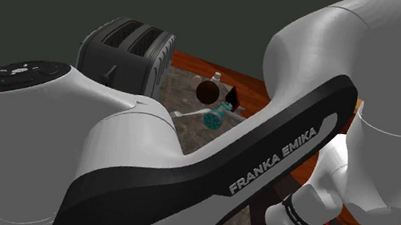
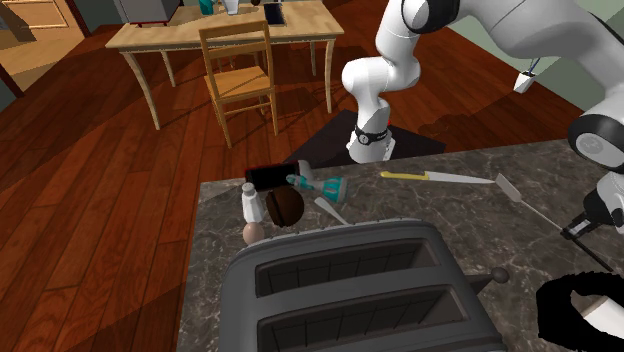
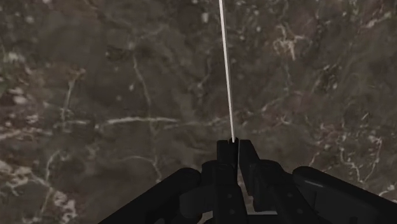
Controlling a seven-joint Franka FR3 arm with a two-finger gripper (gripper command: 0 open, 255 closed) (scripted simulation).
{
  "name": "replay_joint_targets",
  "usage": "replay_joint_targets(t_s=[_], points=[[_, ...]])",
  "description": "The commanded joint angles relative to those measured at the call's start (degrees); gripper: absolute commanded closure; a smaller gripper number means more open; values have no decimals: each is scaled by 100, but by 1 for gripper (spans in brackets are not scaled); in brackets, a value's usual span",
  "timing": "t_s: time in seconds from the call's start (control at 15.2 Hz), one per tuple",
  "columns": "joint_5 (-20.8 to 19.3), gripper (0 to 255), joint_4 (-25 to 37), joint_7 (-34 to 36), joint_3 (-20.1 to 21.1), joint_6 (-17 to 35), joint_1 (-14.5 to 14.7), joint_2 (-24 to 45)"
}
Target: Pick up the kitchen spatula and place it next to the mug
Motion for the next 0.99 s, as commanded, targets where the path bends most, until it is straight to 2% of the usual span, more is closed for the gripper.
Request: replay_joint_targets(t_s=[0.0,0.26,0.33,0.66,0.92], points=[[-7,255,-7,-2,-6,14,0,18],[-7,255,-7,-2,-6,14,0,18],[-7,0,-8,-5,-7,15,-2,18],[-7,0,-7,-2,-6,14,0,18],[47,0,438,-34,1,-646,-94,-195]])
